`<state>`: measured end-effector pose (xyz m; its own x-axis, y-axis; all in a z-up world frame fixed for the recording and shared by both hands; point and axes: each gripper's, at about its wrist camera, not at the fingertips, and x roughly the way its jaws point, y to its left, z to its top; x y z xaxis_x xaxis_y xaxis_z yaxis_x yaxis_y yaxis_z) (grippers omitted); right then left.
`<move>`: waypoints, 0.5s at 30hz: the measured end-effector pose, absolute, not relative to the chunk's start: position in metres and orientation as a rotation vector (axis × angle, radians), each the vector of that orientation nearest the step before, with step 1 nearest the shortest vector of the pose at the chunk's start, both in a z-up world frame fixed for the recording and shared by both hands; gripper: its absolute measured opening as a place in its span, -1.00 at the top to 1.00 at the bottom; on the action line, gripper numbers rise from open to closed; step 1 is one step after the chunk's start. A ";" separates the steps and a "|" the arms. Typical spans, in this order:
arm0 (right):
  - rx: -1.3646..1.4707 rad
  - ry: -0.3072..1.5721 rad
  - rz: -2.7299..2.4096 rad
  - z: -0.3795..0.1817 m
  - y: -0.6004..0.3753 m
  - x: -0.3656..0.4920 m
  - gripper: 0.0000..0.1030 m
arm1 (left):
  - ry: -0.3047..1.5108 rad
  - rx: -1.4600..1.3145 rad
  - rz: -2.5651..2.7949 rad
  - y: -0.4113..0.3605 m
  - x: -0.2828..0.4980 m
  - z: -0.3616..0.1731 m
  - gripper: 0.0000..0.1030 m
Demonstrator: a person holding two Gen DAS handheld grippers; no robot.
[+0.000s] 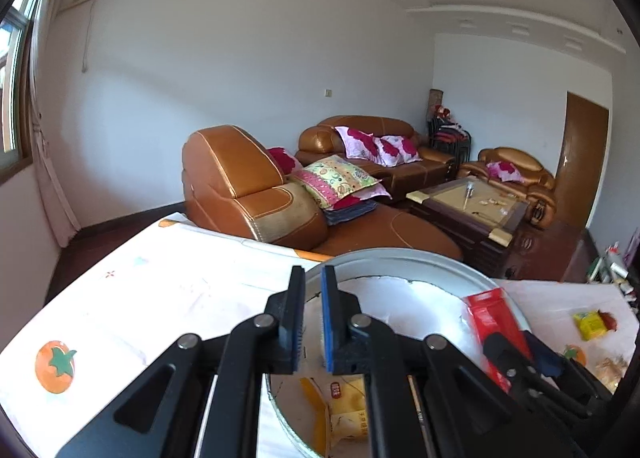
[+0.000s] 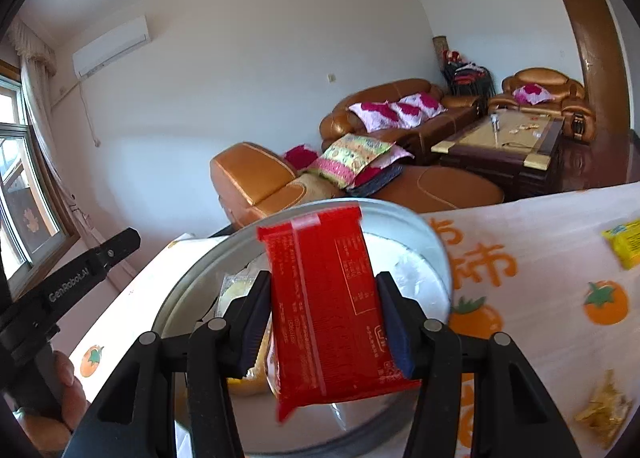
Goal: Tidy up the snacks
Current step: 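Carry the bread bag and red packet over the tin and open both tools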
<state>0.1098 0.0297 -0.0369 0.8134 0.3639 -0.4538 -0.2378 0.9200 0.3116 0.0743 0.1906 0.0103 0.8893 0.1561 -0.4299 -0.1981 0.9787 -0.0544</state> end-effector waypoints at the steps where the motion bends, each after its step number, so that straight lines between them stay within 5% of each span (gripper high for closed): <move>1: 0.246 0.540 0.337 -0.039 0.033 0.112 -0.02 | 0.440 -0.091 0.183 0.188 0.075 0.009 -1.00; 5: 0.273 0.518 0.355 -0.043 0.027 0.114 -0.14 | 0.445 -0.063 0.172 0.173 0.072 0.008 -1.00; 7: 0.296 0.508 0.345 -0.045 0.022 0.111 -0.58 | 0.417 -0.046 0.182 0.165 0.068 0.010 -1.00; 15: 0.310 0.422 0.227 -0.040 -0.006 0.086 -0.61 | 0.346 0.003 0.209 0.152 0.058 0.018 -1.00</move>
